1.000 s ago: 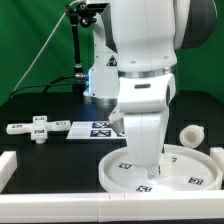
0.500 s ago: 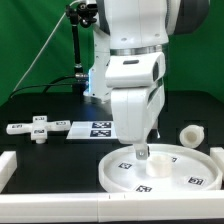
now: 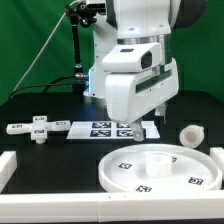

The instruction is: Assemble round table

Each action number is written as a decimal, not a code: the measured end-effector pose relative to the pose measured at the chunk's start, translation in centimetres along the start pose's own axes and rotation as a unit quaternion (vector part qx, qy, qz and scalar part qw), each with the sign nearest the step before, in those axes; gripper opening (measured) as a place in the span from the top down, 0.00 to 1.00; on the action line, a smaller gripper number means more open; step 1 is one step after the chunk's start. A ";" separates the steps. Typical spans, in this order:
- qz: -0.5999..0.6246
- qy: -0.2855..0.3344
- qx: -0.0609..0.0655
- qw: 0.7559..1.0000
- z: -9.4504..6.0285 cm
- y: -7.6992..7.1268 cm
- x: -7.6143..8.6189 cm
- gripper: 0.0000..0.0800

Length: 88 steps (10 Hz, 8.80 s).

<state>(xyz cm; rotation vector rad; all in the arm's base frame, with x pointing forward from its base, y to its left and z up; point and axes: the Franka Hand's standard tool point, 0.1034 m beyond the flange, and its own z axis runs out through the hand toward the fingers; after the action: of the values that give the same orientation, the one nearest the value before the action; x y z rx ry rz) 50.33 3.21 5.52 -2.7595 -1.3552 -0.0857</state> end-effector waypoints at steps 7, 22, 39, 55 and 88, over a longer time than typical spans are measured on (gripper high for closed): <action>0.381 -0.003 0.009 0.924 0.2 -2.1 0.7 0.19; 0.692 -0.037 0.067 0.718 2.7 -7.4 2.6 0.19; 0.606 -0.309 0.282 0.676 4.6 -9.9 3.3 0.19; 0.572 -0.291 0.314 0.700 -1.0 -5.3 3.3 0.49; 0.369 0.187 -0.124 0.902 -5.1 4.5 4.2 0.49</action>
Offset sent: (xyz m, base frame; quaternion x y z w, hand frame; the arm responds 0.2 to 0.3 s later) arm 0.0000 0.0000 0.0000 0.0000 0.0000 0.1938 0.9810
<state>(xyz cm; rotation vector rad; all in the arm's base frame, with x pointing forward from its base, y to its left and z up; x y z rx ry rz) 56.34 3.35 10.77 -3.0268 -0.1757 -0.7322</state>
